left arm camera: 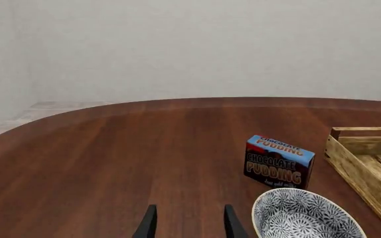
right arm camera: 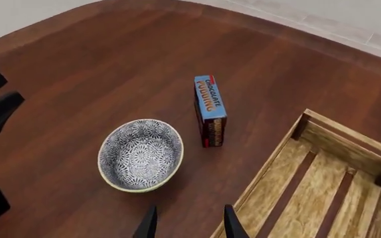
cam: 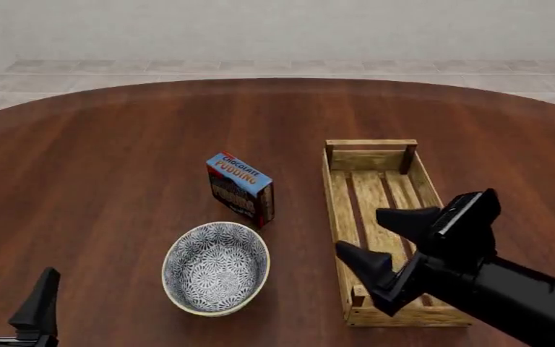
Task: Pick up the bowl on the left and put it in the tray.
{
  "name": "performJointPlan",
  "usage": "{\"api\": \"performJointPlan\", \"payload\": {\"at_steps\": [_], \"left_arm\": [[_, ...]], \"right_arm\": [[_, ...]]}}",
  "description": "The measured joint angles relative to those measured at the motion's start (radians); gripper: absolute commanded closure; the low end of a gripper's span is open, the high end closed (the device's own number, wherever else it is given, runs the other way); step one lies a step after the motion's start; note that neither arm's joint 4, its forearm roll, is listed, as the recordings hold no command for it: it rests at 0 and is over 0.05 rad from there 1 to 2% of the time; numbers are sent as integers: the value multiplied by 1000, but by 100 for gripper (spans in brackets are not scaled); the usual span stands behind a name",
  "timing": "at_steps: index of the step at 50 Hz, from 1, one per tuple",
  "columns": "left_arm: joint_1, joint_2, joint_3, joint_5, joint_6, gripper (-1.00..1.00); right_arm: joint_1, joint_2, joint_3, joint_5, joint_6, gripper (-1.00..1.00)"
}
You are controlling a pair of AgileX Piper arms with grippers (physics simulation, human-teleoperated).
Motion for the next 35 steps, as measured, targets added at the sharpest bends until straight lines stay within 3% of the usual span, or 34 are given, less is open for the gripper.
{"api": "performJointPlan", "payload": {"at_steps": [35], "left_arm": [[0,0,0,0,0,-100]], "right_arm": [[37,197,-146,91,-112,-100]]}}
